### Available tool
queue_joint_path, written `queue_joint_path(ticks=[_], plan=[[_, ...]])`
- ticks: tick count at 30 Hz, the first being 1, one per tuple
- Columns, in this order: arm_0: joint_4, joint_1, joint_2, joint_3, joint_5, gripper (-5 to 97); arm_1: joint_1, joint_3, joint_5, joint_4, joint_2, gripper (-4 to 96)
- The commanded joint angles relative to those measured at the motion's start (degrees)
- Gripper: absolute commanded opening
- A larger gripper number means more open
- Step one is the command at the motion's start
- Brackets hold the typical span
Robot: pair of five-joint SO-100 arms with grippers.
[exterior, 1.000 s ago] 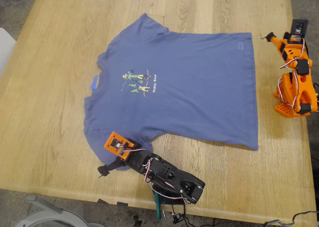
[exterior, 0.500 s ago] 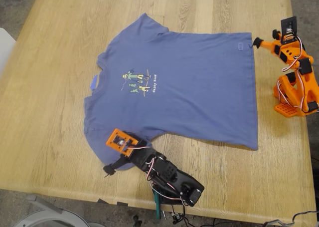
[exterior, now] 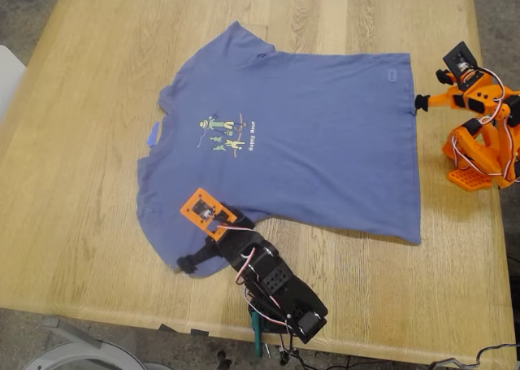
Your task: Fold a T-shirt
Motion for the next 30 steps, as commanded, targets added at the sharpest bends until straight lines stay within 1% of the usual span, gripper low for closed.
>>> queue_joint_path(ticks=[1, 4, 9, 17, 19, 22, 26, 30], plan=[[3.6, 2.2, -4.04, -9.14, 0.79, 75, -1.49, -4.39, -1.41, 1.93, -1.67, 41.7], [5.1, 3.87, -6.15, -10.28, 0.62, 76, -2.46, -9.14, -2.02, 5.01, -5.89, 41.3], [5.19, 4.75, -8.88, -10.28, 1.49, 76, -0.97, -19.51, -1.32, 10.28, -14.85, 41.3], [5.19, 5.45, -13.8, -12.04, 2.64, 77, -5.01, -32.78, -2.37, 15.38, -29.88, 39.7], [5.1, 6.59, -16.35, -13.27, 2.99, 77, -5.8, -35.07, -1.85, 13.1, -34.54, 39.5], [0.79, 9.14, -20.83, -14.94, 2.55, 77, -8.53, -39.64, -0.97, 7.91, -43.15, 38.9], [-2.72, 11.6, -27.69, -19.6, 2.29, 77, -13.62, -48.08, -0.79, 4.31, -54.84, 37.6], [-5.71, 11.69, -32.61, -22.85, 2.2, 77, -19.25, -50.36, 0.53, 0.0, -61.52, 37.2]])
